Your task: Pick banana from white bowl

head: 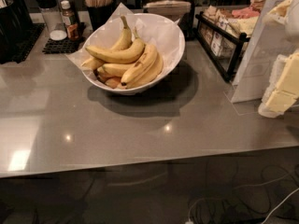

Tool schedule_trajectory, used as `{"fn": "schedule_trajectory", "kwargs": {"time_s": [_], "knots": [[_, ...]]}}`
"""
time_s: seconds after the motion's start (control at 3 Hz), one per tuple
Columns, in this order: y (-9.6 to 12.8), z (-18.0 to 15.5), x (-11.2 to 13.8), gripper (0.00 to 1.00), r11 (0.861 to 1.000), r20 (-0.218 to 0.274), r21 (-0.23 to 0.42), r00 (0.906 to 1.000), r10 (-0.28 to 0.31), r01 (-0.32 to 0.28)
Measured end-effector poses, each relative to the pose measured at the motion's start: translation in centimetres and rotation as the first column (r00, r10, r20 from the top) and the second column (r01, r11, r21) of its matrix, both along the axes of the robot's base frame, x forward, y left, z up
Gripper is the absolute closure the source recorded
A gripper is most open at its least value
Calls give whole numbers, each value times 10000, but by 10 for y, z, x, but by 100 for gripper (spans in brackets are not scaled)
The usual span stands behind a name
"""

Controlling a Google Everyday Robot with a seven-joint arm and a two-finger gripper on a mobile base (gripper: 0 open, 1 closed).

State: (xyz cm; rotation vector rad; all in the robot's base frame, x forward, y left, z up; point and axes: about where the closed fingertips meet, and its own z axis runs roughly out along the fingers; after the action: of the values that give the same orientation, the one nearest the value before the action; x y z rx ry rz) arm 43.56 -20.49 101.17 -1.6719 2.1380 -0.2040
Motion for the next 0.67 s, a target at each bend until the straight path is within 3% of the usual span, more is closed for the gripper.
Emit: {"fn": "schedule_trajectory", "kwargs": {"time_s": [0.67], "knots": [[3,5,2,0,9998,102,83,9998,191,-192]]}}
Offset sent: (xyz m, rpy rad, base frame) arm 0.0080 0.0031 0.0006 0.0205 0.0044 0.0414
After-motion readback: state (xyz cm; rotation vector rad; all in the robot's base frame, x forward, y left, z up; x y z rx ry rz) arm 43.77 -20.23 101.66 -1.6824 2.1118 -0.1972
